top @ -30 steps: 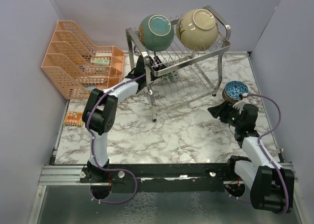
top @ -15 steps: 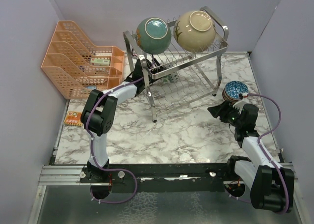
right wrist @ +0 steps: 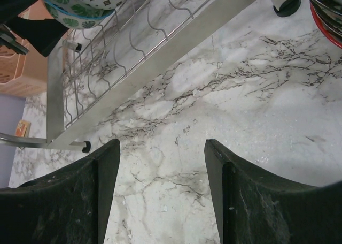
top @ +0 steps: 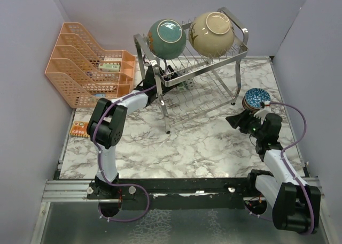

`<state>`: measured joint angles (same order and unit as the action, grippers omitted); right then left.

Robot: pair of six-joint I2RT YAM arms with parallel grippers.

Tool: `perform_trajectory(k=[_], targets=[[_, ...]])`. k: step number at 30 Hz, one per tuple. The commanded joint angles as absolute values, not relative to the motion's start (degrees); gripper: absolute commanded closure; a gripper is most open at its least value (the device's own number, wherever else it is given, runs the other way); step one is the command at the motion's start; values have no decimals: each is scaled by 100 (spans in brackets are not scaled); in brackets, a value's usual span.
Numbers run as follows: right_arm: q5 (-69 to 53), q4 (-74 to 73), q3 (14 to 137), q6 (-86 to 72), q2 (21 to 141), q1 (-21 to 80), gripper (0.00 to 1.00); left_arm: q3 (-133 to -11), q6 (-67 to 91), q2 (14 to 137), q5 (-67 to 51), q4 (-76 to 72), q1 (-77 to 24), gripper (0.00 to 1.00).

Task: Unload the bowls from the dish rack
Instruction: Pick up the bowl from the dish rack.

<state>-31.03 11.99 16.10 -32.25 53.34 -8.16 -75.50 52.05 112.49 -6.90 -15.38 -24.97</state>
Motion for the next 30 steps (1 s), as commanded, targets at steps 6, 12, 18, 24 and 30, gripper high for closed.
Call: perform_trajectory(k=[6, 12, 18, 24, 30], targets=[[-3468, 1155, 1797, -3089, 5035, -773, 36, -7275, 5018, 10898, -1088, -1031, -2352, 2], [-3595, 1380, 1944, -3138, 5111, -508, 36, -6864, 4893, 10557, -1100, -1144, -2225, 1], [-3325, 1807, 2366, -3114, 5784, 353, 36, -6434, 4959, 10358, -1374, -1578, -2069, 1], [-3166, 2482, 3013, -2914, 6984, 909, 36, -6373, 5001, 10340, -1574, -1734, -2049, 1], [-3191, 3768, 3580, -2710, 8193, 1158, 34, -6063, 4976, 10198, -1588, -1883, -2050, 8]])
